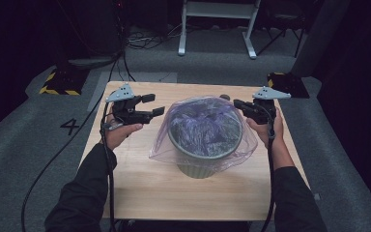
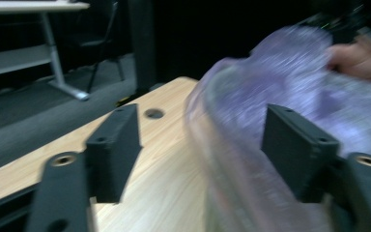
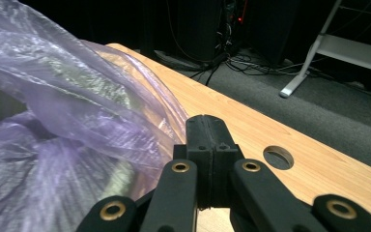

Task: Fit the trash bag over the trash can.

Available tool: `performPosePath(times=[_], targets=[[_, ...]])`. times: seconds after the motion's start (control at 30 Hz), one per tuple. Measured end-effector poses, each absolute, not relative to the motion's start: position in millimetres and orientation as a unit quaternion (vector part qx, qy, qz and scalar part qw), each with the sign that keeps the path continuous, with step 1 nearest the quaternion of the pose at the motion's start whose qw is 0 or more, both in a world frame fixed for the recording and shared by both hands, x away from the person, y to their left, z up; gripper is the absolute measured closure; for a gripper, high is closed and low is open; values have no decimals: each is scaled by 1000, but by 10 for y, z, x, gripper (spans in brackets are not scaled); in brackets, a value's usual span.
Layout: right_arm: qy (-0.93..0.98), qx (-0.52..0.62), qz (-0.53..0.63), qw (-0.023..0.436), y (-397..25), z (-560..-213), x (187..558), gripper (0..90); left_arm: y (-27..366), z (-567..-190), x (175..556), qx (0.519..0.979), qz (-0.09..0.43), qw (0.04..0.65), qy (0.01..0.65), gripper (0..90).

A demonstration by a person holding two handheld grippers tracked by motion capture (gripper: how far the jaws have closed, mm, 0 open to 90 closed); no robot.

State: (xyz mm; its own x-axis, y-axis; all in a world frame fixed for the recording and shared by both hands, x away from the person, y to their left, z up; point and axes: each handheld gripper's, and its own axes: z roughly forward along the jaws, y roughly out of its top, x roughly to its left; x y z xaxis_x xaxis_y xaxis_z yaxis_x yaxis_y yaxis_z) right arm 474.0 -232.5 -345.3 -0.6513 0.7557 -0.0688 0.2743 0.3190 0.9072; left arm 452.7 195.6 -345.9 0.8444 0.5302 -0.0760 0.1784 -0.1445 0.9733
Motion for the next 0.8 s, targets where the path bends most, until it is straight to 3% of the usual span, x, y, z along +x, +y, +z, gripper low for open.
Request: performPosePath(times=[0.17, 0.3, 0.37, 0.5, 0.67, 0.8], targets=[[771, 328, 484, 253, -2301, -3392, 4716, 900, 1834, -3365, 4419, 761, 133, 601, 205, 159], [772, 323, 484, 254, -2278, -3368, 4701, 895, 1645, -3338, 4377, 784, 147, 573, 190, 180], [772, 321, 486, 255, -2275, -3359, 4692, 870, 1578, -3340, 4393, 790, 168, 556, 197, 319], [759, 316, 515, 241, -2341, -3333, 4666, 664, 1580, -3355, 4470, 785, 151, 568, 195, 537], [756, 298, 541, 216, -2451, -3281, 4570, 440, 1596, -3396, 4527, 792, 145, 560, 194, 712], [760, 284, 549, 200, -2523, -3276, 4501, 357, 1584, -3418, 4553, 795, 144, 556, 193, 812]])
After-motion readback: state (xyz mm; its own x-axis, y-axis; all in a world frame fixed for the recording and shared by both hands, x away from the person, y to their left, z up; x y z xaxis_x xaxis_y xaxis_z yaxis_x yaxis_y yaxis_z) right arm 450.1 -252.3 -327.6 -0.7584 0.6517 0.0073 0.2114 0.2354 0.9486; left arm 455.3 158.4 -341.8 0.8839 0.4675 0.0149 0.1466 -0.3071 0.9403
